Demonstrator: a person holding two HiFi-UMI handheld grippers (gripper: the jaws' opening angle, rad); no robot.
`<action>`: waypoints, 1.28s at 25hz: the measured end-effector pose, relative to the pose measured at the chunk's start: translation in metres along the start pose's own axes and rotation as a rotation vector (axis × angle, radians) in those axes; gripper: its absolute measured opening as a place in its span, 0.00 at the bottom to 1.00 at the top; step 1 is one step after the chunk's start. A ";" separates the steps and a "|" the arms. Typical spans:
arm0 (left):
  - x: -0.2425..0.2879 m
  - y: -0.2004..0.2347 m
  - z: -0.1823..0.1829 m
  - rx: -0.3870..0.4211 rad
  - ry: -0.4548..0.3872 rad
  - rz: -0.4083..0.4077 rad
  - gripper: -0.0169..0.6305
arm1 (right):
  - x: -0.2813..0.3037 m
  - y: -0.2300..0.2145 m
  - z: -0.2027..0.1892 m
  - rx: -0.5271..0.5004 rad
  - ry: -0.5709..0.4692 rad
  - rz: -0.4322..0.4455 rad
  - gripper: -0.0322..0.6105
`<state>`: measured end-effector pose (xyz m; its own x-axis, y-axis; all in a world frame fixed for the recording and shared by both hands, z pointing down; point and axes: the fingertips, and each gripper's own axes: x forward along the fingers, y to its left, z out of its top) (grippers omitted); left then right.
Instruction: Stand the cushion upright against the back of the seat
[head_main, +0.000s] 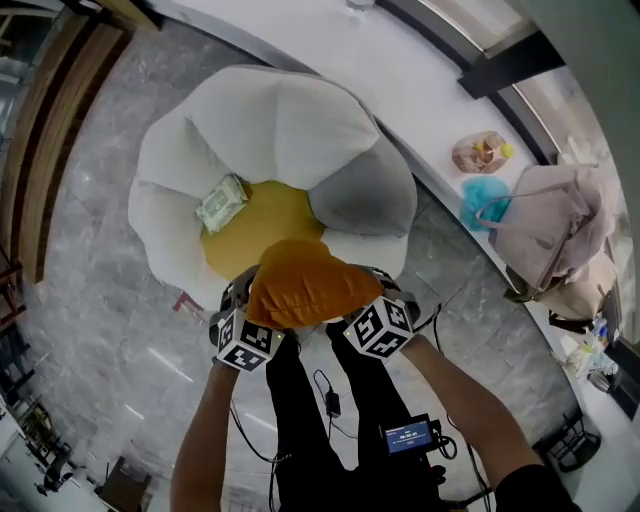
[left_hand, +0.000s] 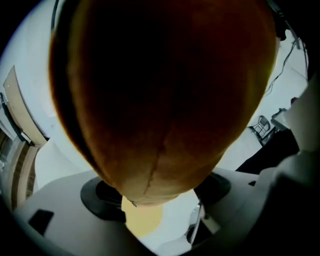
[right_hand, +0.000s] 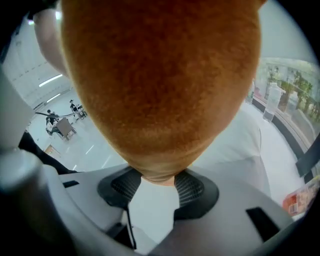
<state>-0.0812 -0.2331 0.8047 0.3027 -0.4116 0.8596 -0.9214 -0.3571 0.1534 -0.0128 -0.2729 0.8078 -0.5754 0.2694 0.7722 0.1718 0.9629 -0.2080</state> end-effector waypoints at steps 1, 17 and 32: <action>0.009 0.007 -0.003 0.023 0.011 0.008 0.65 | 0.010 -0.007 -0.003 -0.011 0.002 -0.017 0.39; 0.120 0.093 -0.045 0.127 0.111 0.046 0.68 | 0.133 -0.078 -0.050 0.002 0.048 -0.127 0.39; 0.095 0.117 -0.046 0.036 0.107 0.081 0.73 | 0.141 -0.107 -0.028 0.178 0.066 -0.021 0.38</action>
<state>-0.1714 -0.2756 0.9271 0.1982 -0.3489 0.9160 -0.9317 -0.3574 0.0655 -0.0894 -0.3386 0.9558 -0.5223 0.2537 0.8141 0.0125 0.9569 -0.2902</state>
